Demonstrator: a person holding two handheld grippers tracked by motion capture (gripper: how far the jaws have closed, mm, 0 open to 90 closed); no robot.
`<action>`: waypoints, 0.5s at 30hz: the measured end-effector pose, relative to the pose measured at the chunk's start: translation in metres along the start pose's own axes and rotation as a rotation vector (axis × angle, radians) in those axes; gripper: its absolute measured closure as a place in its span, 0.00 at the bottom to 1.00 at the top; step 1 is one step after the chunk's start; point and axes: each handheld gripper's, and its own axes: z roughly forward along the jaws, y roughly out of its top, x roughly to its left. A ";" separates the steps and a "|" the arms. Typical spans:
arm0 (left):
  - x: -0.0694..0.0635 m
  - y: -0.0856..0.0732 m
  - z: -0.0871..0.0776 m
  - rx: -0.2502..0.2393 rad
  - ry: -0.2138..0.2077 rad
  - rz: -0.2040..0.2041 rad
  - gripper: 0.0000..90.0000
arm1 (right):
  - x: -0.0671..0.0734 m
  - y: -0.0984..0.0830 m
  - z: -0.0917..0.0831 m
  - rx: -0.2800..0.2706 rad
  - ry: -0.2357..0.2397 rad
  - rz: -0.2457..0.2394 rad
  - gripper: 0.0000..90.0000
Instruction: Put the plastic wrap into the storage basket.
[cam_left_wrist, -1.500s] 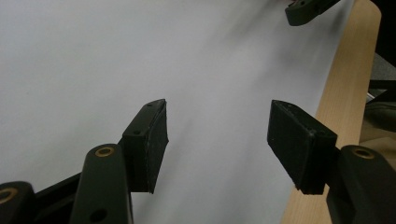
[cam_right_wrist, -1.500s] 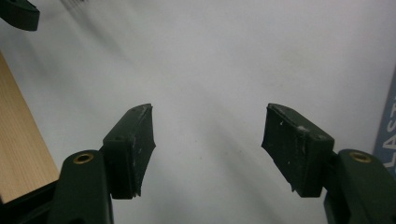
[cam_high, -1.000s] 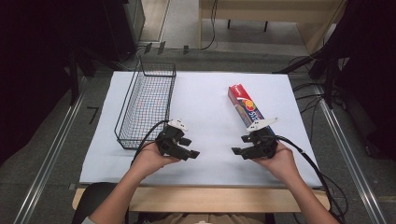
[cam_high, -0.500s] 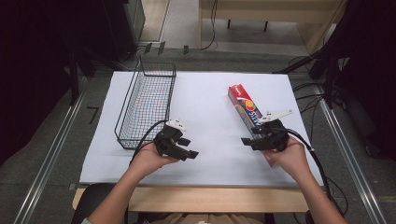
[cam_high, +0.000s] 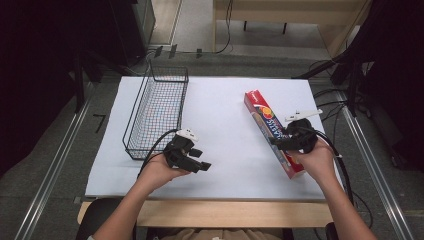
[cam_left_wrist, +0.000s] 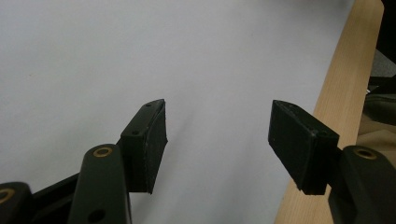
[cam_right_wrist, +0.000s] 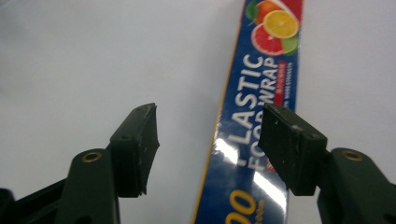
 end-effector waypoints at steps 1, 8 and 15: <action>0.000 0.000 0.000 -0.002 0.001 -0.001 0.42 | -0.002 0.002 0.002 -0.003 -0.009 0.011 0.41; -0.004 0.001 0.001 0.001 0.000 0.014 0.42 | -0.018 0.014 0.019 0.030 -0.036 0.080 0.30; -0.003 0.001 0.001 -0.002 -0.002 0.011 0.42 | -0.023 0.011 0.035 0.054 -0.054 0.079 0.28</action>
